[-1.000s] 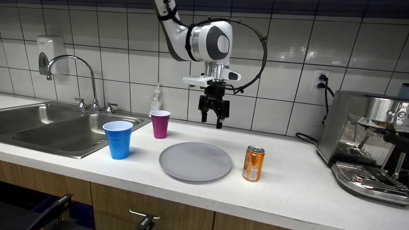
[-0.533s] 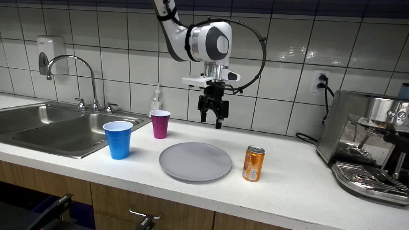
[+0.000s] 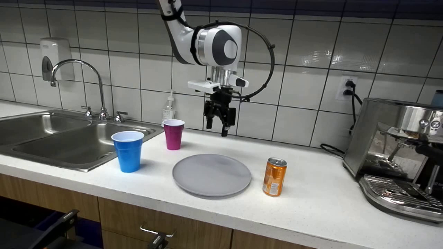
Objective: Remove the orange can from the plate then place the cups on the plate.
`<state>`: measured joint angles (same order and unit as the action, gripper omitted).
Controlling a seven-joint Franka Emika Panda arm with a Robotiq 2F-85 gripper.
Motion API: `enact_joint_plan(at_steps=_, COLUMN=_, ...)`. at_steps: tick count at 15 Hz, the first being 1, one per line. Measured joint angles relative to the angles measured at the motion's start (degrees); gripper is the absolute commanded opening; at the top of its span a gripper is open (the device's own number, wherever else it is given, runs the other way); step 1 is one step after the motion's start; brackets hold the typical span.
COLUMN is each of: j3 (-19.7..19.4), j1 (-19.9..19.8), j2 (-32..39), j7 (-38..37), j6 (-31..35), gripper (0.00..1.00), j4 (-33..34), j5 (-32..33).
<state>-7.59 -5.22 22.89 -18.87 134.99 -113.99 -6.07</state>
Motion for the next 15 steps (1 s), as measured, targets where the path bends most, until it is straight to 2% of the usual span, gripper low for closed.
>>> enact_joint_plan(at_steps=6, j3=2.64, j1=1.26, j2=0.10, j7=0.12, j6=0.40, gripper=1.00, j4=0.26, j5=-2.26)
enact_joint_plan(at_steps=15, j3=4.40, j1=3.83, j2=0.13, j7=0.26, j6=1.86, gripper=1.00, j4=0.98, j5=-3.33)
